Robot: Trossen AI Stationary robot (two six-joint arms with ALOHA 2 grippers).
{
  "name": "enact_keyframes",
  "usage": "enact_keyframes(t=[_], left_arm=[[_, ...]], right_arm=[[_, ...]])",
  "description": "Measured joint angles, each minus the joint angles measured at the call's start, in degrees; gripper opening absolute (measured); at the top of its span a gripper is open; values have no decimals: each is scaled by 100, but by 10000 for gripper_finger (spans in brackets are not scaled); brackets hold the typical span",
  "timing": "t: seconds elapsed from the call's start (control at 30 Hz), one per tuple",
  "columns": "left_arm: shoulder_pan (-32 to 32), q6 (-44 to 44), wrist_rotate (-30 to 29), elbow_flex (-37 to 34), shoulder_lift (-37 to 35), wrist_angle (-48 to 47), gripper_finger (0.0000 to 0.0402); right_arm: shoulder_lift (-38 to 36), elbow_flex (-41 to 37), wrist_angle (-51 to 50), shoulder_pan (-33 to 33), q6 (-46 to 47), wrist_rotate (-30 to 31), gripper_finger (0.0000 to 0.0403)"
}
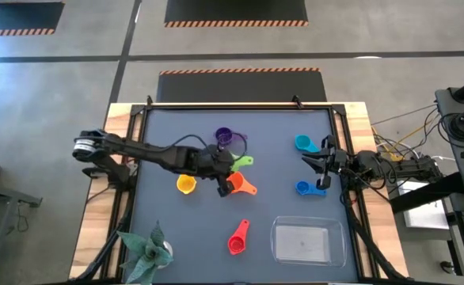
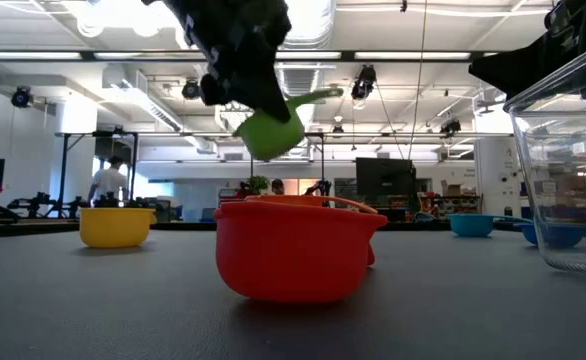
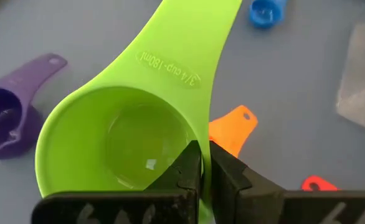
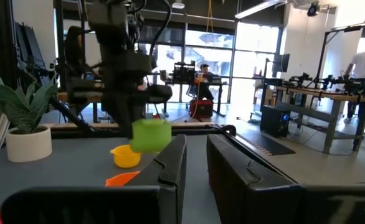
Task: Nest measuring cups in basket
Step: Stack the green measuring cup on top of the orange measuring cup
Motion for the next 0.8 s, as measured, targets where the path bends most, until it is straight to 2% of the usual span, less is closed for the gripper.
enact_keyframes(t=[0.2, 0.37, 0.7, 0.8], left_arm=[[-59, 900, 42, 141, 642, 24, 0], [-57, 1429, 547, 349, 1082, -7, 0], [-57, 1614, 815, 509, 1251, -221, 1], [-57, 1703, 838, 509, 1235, -349, 16]], right_arm=[[2, 1, 9, 0, 0, 2, 52], [2, 2, 10, -2, 0, 1, 52], [4, 1, 8, -1, 0, 2, 52], [4, 2, 8, -2, 0, 0, 52]])
